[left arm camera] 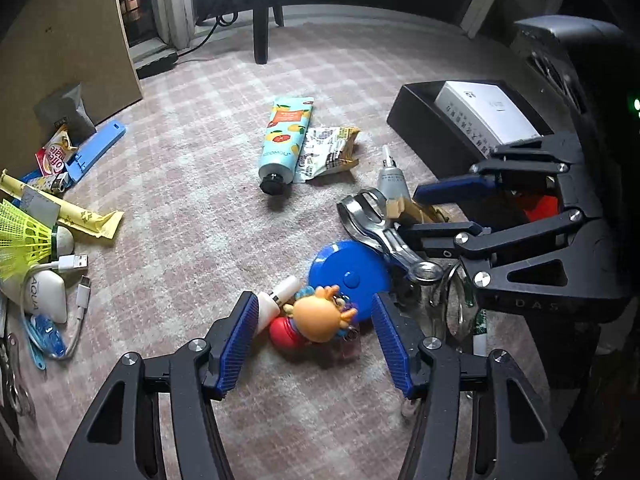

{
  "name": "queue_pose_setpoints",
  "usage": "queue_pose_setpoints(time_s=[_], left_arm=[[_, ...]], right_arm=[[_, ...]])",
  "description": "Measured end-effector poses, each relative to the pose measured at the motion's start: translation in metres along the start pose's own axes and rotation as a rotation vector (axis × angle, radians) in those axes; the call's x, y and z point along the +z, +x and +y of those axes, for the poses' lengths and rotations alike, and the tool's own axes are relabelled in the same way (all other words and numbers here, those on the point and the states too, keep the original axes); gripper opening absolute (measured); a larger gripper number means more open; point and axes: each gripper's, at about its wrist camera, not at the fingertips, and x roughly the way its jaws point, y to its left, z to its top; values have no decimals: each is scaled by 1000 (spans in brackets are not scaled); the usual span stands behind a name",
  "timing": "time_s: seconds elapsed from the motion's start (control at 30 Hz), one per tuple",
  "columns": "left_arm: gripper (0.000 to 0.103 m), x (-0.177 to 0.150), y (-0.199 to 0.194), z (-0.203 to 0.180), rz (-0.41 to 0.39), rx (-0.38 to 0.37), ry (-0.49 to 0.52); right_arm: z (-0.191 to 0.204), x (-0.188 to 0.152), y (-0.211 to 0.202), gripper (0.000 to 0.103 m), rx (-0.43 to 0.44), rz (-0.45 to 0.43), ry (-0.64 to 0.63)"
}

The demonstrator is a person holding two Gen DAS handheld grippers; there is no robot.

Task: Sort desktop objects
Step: 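Grasp the orange cartoon figure with the left tool while the right grasps the wooden clothespin, then carry figure and wooden clothespin into the black box and open both tools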

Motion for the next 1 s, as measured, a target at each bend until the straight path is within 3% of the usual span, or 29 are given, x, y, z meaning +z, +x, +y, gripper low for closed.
queue_pose_setpoints(time_s=[0.13, 0.2, 0.3, 0.63, 1.0], left_arm=[[45, -1, 0, 5, -9, -13, -1], [37, -1, -2, 7, -13, -20, -5], [28, 0, -5, 11, -18, -36, -16], [27, -2, -14, 17, -27, -44, -37], [27, 10, -48, 12, -104, -52, -47]], right_arm=[[2, 0, 0, 17, 7, -4, 7], [1, 0, -3, 13, 20, -10, 18], [-1, 0, -8, 13, 26, -24, 38], [-1, 0, -20, 13, 46, -66, 84], [-15, -5, -60, 13, 39, -145, 149]])
